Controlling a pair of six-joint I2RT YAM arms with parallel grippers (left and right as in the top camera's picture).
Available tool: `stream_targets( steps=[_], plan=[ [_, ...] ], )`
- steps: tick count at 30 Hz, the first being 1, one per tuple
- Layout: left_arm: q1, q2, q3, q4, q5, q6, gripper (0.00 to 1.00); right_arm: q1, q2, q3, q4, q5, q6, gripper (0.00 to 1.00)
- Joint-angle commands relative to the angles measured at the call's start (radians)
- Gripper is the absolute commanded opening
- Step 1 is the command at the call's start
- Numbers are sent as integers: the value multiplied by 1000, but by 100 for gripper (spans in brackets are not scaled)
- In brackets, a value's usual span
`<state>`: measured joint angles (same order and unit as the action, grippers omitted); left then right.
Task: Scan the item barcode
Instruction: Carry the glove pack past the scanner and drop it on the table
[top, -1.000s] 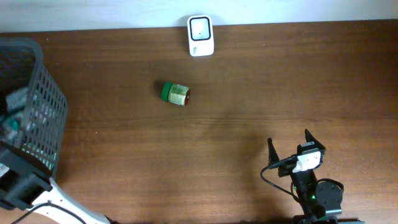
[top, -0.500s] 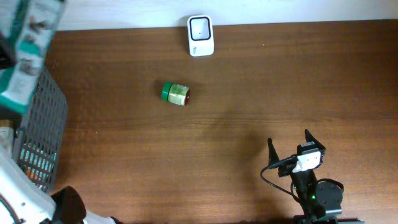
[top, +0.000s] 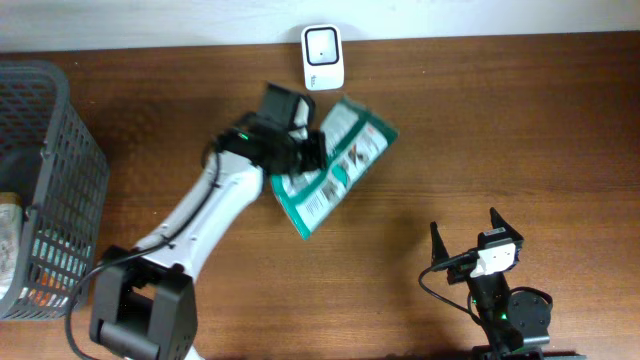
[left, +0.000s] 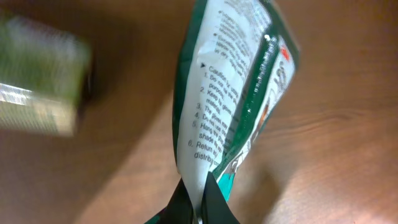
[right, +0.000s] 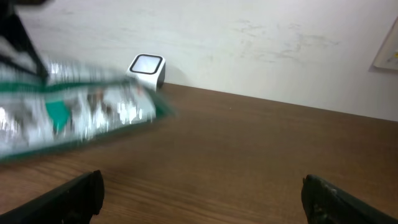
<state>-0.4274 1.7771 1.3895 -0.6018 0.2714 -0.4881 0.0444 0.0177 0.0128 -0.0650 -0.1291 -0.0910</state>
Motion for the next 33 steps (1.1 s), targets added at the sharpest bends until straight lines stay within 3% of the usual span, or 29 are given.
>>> stream_targets(
  steps=[1,4,5,6,8,11,12,17,19,21,25,29,33],
  plan=[
    [-95,2,-91,32,-263,-377,0,1,-5,-7,-3,9,-9,98],
    [-155,43,-103,29,-283,-558,0,1,-5,-7,-3,9,-9,98],
    [-175,57,-103,34,-283,-560,18,1,-5,-7,-3,9,-9,98],
    [-191,58,-103,35,-283,-556,99,1,-5,-7,-3,9,-9,98],
    [-198,58,-102,71,-282,-492,99,1,-5,-7,-3,9,-9,98],
    [-193,30,-50,93,-208,-221,99,1,-5,-7,-3,9,-9,98],
    [-181,-11,-2,74,-184,-69,99,1,-5,-7,-3,9,-9,98],
    [-3,-256,206,-88,-223,251,99,1,-5,-7,-3,9,-9,98],
    [173,-365,319,-212,-406,257,98,1,-5,-7,-3,9,-9,98],
    [374,-441,377,-249,-480,306,97,1,-5,-7,-3,9,-9,98],
    [763,-486,383,-196,-478,299,96,1,-5,-7,-3,9,-9,98],
    [1006,-261,380,-230,-478,271,79,1,-5,-7,-3,9,-9,98],
    [1118,-19,380,-312,-421,200,76,1,-5,-7,-3,9,-9,98]
  ],
)
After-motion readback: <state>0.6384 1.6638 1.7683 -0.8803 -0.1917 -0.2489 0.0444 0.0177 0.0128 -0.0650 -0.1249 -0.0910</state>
